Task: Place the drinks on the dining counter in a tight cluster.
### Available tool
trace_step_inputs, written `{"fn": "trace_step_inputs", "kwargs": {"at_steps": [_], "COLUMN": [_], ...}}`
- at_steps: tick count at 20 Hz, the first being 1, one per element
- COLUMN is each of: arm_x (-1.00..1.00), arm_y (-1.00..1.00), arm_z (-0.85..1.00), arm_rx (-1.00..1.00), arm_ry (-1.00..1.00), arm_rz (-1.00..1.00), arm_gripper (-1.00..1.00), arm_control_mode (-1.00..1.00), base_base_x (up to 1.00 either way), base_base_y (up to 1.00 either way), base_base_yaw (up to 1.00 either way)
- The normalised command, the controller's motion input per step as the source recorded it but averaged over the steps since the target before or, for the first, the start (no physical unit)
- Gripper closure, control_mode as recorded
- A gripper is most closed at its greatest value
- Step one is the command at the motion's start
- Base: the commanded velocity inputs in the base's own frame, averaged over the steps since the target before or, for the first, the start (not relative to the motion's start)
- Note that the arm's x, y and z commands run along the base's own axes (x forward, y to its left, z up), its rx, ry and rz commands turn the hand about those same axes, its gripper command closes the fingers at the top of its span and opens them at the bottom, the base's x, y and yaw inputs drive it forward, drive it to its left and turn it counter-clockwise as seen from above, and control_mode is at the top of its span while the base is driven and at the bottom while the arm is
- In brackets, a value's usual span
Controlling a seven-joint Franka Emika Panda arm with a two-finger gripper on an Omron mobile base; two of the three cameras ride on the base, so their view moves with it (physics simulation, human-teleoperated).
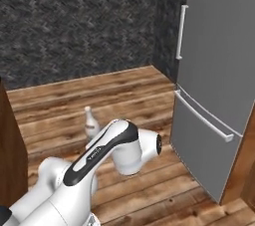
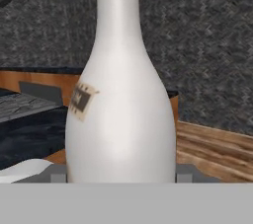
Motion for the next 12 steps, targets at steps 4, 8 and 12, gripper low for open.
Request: {"fn": "trace_step_inputs", "kwargs": {"at_steps": [4,8,12], "arm_x": [0.0,0.0,0.0], "arm_y": [0.0,0.0,0.0], "arm_z": [0.0,0.0,0.0], "arm_rx": [0.0,0.0,0.0], "arm_ry": [0.0,0.0,0.0], "arm_rz": [0.0,0.0,0.0], "arm_gripper": [1.0,1.0,1.0], "arm_control_mode": [1.0,1.0,1.0], "base_base_x": [0.66,0.63,0.66], "base_base_y": [-0.11,-0.09,-0.08], "base_base_yaw": [0.26,0.3,0.21]}}
